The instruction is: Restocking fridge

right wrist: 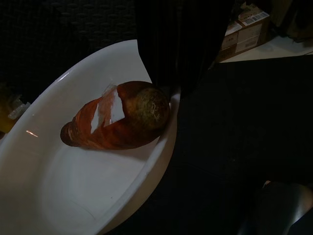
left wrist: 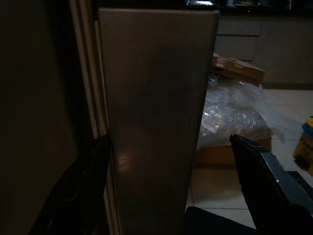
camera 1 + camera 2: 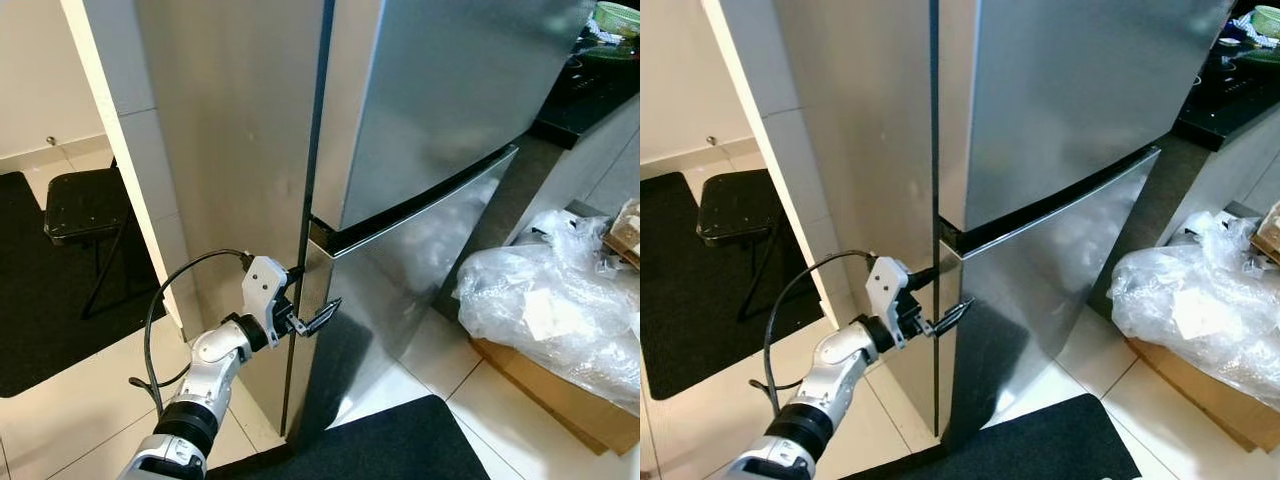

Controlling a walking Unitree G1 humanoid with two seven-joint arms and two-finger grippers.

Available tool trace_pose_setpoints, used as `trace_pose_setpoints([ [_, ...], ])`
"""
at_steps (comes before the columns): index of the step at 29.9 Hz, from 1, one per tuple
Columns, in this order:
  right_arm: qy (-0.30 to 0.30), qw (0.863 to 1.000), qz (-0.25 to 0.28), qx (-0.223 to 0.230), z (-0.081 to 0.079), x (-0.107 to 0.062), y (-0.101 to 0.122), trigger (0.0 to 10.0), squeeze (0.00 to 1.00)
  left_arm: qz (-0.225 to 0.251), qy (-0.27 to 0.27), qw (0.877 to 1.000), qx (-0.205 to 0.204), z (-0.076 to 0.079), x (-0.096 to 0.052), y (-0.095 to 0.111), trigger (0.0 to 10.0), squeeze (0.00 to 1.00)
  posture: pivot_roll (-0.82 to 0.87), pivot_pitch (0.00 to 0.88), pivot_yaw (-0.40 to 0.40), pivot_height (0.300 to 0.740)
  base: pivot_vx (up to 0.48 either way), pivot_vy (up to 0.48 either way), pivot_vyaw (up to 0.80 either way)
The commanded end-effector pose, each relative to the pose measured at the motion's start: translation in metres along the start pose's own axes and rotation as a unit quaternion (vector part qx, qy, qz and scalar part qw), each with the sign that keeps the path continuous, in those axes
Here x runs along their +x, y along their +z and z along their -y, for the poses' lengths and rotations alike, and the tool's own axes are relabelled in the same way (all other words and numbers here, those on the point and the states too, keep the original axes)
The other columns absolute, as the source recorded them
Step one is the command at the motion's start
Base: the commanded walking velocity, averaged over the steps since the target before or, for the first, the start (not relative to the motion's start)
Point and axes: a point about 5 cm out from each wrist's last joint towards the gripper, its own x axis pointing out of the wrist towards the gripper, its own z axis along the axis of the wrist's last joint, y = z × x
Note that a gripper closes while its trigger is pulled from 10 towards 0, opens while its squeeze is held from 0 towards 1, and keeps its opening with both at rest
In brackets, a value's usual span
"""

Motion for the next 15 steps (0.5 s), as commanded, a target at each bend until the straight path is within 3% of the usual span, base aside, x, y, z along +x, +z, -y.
trace_pose_setpoints([
  [1, -0.006, 1.0, 0.002, 0.008, 0.0012, -0.0001, 0.0011, 10.0, 0.0, 0.011, -0.082, 0.997, 0.003, 0.029, 0.0213, 0.0025, 10.0, 0.0, 0.06, 0.0, -0.052, 0.74, 0.0, 0.0, 0.0],
  [15, -0.008, 1.0, 0.003, 0.009, 0.0029, -0.0003, 0.0017, 10.0, 0.0, 0.011, -0.081, 0.997, 0.0, 0.0278, 0.0212, 0.0031, 10.0, 0.0, 0.06, 0.0, -0.052, 0.74, 0.0, 0.0, 0.0],
])
